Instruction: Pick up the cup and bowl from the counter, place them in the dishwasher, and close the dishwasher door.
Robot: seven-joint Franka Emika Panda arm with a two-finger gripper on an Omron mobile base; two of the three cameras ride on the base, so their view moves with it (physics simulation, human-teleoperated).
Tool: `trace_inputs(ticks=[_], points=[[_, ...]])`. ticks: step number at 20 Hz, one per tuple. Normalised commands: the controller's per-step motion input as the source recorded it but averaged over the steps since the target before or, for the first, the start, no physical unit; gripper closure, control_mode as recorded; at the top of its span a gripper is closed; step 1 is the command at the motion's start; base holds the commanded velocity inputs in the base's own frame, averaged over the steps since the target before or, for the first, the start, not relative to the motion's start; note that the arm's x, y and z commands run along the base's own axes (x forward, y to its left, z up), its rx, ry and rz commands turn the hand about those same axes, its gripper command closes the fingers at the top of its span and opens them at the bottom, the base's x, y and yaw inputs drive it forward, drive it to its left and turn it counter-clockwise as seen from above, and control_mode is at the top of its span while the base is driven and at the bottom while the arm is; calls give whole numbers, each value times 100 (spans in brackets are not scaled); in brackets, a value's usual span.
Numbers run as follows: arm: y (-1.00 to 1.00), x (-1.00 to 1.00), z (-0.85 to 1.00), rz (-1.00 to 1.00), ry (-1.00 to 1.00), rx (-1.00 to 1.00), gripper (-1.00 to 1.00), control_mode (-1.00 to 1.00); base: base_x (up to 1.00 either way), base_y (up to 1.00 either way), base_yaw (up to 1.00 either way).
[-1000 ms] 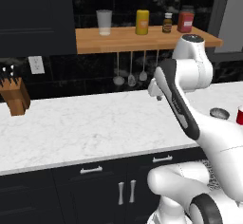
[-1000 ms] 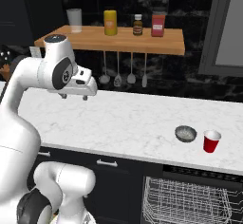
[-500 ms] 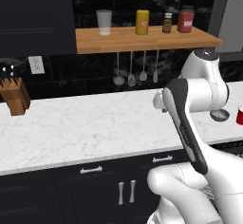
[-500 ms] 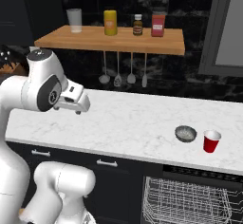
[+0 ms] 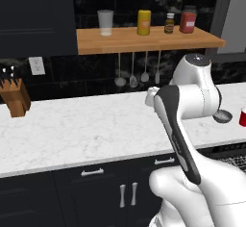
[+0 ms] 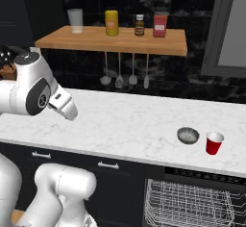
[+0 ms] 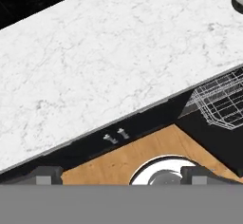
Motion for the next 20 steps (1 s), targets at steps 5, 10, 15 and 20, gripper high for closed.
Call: trace_inputs(ticks=[5,10,15,20], points=[[-17,31,-1,45,-10,0,-100,-100,0,0,0],[3,34,-11,52,-10,0,-100,-100,0,0,0],[5,35,-21,46,-8,-2,-100,-100,0,0,0],[0,1,-1,6,0,0,-100,100,0,22,-25]])
